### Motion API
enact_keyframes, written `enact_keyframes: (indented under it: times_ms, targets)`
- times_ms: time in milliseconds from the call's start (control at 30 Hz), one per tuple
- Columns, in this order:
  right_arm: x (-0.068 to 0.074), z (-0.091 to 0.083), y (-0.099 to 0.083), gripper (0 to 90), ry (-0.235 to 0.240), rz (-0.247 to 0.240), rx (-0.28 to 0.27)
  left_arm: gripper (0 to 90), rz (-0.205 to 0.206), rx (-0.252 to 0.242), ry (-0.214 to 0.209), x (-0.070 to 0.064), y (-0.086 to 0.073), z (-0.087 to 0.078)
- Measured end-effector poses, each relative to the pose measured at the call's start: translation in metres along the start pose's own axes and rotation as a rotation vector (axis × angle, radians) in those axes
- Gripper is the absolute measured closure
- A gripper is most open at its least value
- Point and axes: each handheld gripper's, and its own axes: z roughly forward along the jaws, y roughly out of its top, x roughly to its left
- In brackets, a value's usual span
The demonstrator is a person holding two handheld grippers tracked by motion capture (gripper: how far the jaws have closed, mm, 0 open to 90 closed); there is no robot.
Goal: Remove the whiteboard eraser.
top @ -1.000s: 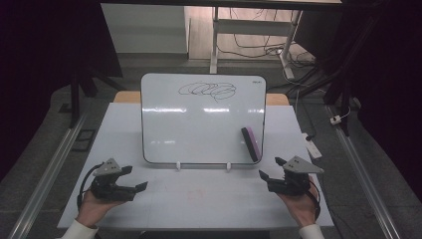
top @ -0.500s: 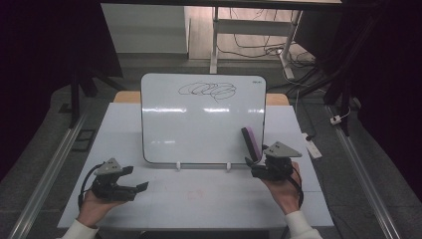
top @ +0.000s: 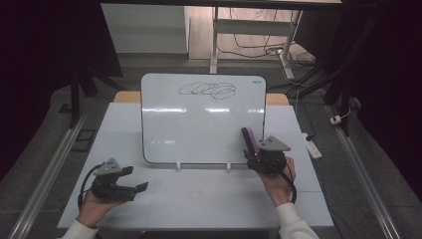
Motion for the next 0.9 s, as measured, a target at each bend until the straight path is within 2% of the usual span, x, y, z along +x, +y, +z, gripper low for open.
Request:
enact_keyframes:
  times_ms: [133,267,367,700,800,900]
  targets:
    - [0.000,0.001,-0.003,49.2,-0.013,-0.012,0.009,15.0,-0.001,0.001,0.002,-0.001,-0.001,0.000]
    - [0.001,-0.003,-0.003,59.0,-0.013,0.000,0.006,15.0,-0.001,-0.003,0.002,-0.001,-0.001,-0.001]
    - [0.003,-0.002,-0.003,60.6,-0.028,-0.012,0.008,15.1,0.000,-0.001,0.005,0.000,-0.001,-0.001]
    - [0.005,-0.004,-0.004,65.2,-0.060,-0.002,0.006,15.2,-0.002,-0.005,0.008,-0.001,-0.001,-0.002]
    - [0.006,-0.014,0.000,65.9,-0.065,0.009,-0.060,15.4,-0.004,-0.010,0.011,0.000,-0.001,-0.003]
    - [0.009,-0.025,0.007,65.9,-0.051,0.002,-0.082,15.4,-0.008,-0.008,0.012,0.001,-0.001,-0.003]
